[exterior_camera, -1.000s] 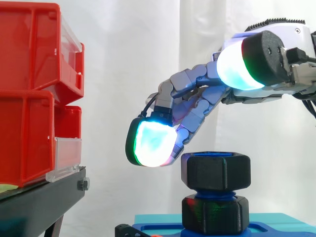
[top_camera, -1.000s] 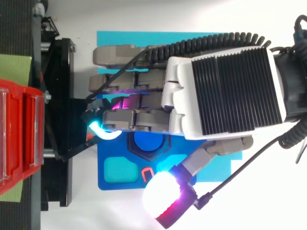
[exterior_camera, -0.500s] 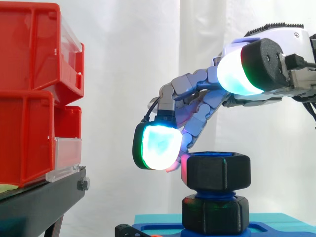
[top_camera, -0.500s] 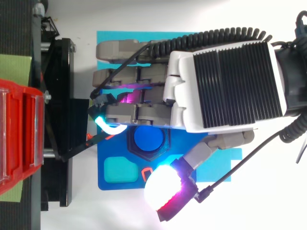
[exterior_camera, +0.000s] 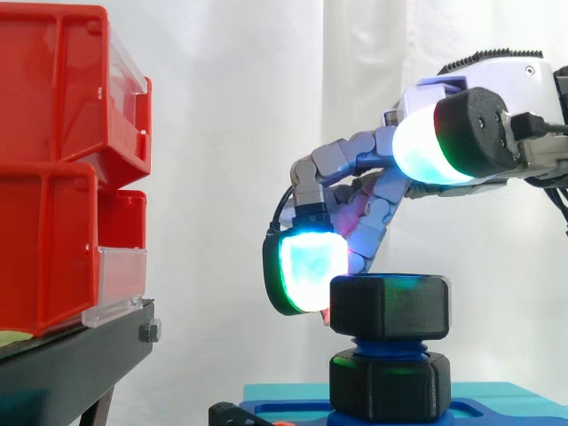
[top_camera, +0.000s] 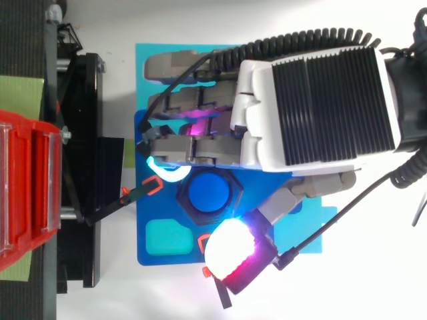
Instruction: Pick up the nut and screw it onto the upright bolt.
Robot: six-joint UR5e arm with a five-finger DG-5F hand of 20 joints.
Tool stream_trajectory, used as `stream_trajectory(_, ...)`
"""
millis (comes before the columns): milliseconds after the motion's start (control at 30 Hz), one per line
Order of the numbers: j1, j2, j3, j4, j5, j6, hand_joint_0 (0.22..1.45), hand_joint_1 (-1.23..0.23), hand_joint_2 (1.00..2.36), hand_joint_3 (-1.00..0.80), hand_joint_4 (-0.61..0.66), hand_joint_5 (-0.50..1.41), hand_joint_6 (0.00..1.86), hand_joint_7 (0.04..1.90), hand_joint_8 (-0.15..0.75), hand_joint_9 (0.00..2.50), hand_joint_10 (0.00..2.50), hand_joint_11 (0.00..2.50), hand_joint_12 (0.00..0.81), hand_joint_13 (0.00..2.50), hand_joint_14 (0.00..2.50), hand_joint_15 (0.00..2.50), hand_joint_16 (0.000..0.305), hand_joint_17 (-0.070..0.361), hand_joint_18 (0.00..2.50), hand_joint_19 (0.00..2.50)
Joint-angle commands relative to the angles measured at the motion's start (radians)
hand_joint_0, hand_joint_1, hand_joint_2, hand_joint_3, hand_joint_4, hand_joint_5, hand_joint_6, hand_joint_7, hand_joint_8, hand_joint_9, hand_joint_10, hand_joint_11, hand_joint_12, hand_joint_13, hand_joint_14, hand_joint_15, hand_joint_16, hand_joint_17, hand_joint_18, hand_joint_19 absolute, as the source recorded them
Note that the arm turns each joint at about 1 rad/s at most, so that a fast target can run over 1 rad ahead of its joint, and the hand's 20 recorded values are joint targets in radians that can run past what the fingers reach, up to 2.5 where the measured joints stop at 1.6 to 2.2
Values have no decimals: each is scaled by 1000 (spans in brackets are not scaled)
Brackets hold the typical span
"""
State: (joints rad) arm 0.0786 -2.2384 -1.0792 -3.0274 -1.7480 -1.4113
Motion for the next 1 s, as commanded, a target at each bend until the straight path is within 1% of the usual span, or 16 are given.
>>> stream_trajectory(0, -2, 0, 1, -4, -4, 8, 516, -130, 1000, -500, 145, 8, 591, 1374, 295, 1020, 0, 0, 265, 649, 0, 0, 23, 52, 238, 0)
stream_trajectory(133, -8, 0, 1, -4, -5, 9, 519, -143, 1000, -500, 136, 17, 615, 1331, 296, 1065, 0, 0, 257, 686, 0, 0, 22, 49, 278, 0)
stream_trajectory(233, -14, 0, 1, -4, -5, 9, 523, -159, 1000, -500, 117, 23, 652, 1242, 287, 1163, 0, 0, 238, 754, 0, 0, 19, 44, 352, 0)
stream_trajectory(333, -26, 0, 1, -11, -22, 6, 524, -166, 1000, -500, 102, 26, 669, 1209, 293, 1245, 0, 0, 229, 806, 0, 0, 18, 41, 398, 0)
stream_trajectory(367, -26, 0, 1, -11, -22, 6, 525, -166, 1000, -500, 94, 25, 682, 1187, 293, 1261, 0, 0, 223, 821, 0, 0, 17, 39, 413, 0)
stream_trajectory(433, -37, 0, 2, -11, -39, 3, 525, -168, 1000, -500, 84, 27, 692, 1162, 288, 1279, 0, 0, 222, 843, 0, 0, 16, 37, 441, 0)
stream_trajectory(467, -49, 0, 8, -13, -53, -6, 525, -169, 1000, -500, 89, 28, 695, 1154, 291, 1302, 0, 0, 219, 854, 0, 0, 16, 36, 457, 0)
stream_trajectory(500, -49, 0, 8, -13, -53, -6, 526, -170, 1000, -500, 88, 29, 699, 1134, 291, 1304, 0, 0, 213, 872, 0, 0, 16, 35, 469, 0)
stream_trajectory(567, -60, 0, 19, -22, -70, -23, 526, -170, 1000, -500, 78, 31, 706, 1115, 287, 1333, 0, 0, 209, 898, 0, 7, 15, 33, 488, 0)
stream_trajectory(600, -72, 0, 38, -31, -82, -46, 527, -170, 1000, -500, 83, 35, 712, 1098, 291, 1377, 0, 0, 206, 915, 0, 2, 14, 30, 518, 0)
stream_trajectory(633, -76, 0, 45, -37, -87, -54, 527, -171, 1000, -500, 86, 36, 714, 1090, 284, 1392, 0, 0, 202, 924, 0, 2, 13, 30, 521, 0)
stream_trajectory(667, -89, 0, 70, -62, -105, -84, 527, -170, 1000, -500, 85, 37, 721, 1077, 284, 1399, 0, 0, 198, 941, 0, 6, 12, 28, 544, 0)
stream_trajectory(733, -94, 0, 82, -76, -111, -95, 528, -169, 1000, -500, 93, 37, 724, 1078, 285, 1418, 0, 0, 198, 957, 0, 12, 12, 27, 564, 0)
stream_trajectory(833, -106, 0, 117, -120, -122, -126, 526, -167, 1000, -500, 111, 34, 674, 1174, 291, 1380, 0, 0, 210, 934, 0, 6, 14, 31, 544, 0)
stream_trajectory(900, -114, 0, 140, -146, -122, -135, 521, -154, 1000, -500, 141, 35, 571, 1383, 296, 1351, 0, 0, 222, 890, 0, 2, 16, 36, 504, 0)
stream_trajectory(967, -118, 0, 159, -159, -122, -135, 519, -149, 1000, -500, 164, 31, 500, 1483, 297, 1299, 0, 0, 230, 873, 0, 0, 18, 39, 482, 0)
